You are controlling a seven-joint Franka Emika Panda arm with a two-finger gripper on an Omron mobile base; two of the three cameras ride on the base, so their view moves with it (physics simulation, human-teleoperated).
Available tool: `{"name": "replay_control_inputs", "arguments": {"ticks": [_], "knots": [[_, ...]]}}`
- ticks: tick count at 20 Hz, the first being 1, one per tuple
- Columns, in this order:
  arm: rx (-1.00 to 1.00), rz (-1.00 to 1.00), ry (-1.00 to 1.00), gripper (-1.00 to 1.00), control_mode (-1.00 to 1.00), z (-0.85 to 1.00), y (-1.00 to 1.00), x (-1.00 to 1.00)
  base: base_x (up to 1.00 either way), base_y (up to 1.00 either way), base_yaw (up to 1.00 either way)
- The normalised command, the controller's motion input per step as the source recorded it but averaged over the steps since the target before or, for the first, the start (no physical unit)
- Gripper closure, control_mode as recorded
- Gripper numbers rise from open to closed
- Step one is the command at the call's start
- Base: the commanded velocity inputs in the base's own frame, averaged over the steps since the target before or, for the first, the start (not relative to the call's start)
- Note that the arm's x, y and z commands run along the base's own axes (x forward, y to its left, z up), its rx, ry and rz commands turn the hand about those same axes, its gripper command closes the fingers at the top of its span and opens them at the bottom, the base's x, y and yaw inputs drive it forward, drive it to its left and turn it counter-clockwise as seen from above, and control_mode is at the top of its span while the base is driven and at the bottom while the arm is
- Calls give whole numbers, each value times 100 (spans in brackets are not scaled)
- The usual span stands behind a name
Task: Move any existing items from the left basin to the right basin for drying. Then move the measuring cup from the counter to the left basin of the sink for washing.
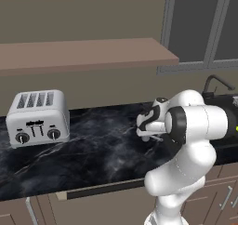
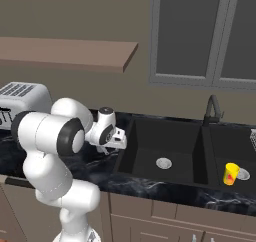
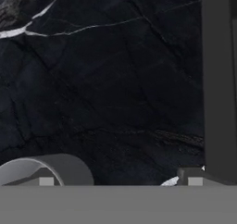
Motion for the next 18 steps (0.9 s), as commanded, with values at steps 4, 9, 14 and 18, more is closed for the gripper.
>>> {"name": "replay_control_inputs", "arguments": {"ticks": [4, 9, 14, 18], "knots": [[0, 0, 0, -100, -100, -8, 13, -4, 0, 0, 0], [0, 0, 0, 100, -100, -2, 10, -2, 0, 0, 0], [0, 0, 0, 100, -100, 0, 1, 0, 0, 0, 0], [0, 0, 0, 100, -100, 12, 0, -6, 0, 0, 0]]}}
